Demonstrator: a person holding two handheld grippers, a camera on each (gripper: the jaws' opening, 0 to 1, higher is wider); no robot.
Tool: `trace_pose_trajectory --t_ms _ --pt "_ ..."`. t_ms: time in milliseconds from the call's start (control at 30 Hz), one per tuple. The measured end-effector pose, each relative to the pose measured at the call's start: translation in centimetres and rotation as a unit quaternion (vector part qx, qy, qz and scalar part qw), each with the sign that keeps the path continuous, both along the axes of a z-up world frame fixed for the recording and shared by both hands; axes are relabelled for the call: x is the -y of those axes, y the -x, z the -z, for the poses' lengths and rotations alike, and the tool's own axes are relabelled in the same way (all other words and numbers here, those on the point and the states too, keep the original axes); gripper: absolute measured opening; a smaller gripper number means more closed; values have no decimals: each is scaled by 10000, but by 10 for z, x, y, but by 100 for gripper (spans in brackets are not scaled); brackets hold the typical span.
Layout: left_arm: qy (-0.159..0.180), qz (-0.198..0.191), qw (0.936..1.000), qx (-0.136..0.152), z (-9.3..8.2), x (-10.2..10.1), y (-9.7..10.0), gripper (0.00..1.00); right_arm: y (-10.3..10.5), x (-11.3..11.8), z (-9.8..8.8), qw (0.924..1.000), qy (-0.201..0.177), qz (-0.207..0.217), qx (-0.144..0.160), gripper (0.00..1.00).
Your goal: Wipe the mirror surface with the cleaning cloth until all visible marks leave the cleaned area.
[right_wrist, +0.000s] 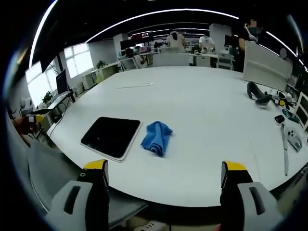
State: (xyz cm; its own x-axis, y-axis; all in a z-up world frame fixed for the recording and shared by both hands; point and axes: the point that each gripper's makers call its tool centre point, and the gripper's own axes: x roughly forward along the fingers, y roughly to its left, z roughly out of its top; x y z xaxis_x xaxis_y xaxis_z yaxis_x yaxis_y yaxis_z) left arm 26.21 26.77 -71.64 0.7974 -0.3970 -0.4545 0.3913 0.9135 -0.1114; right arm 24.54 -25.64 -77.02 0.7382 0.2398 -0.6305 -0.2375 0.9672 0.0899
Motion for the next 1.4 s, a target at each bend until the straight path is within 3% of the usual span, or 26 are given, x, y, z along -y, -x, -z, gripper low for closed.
trace_pose_trajectory --t_ms 467,600,700,800,900,1067,1200,1400 --pt "184 -112 9998 20 1 8 -6 99 -6 -9 -6 9999 -48 -110 9 96" --pt "16 125 9996 236 -7 17 -5 99 -6 -12 -8 9998 -187 -45 23 96" --pt "-20 45 9998 180 -7 9 -4 99 -4 -10 -2 9999 -141 -82 -46 96" --pt "483 -308 9981 214 -17 -1 -8 99 -2 -12 0 9998 -133 -93 -107 96" --pt "451 -404 9979 229 -21 -11 -12 99 0 -14 -8 9999 -141 -47 -87 96" --pt "85 -45 9997 204 -15 -4 -12 99 -4 -11 -11 9999 -80 -74 57 94" --pt "137 -66 9997 196 -14 -4 -13 99 -6 -15 -8 9999 -160 -5 2 92" --pt "170 -168 9995 189 -7 -8 -10 99 -8 -25 -6 9996 47 -285 -80 93"
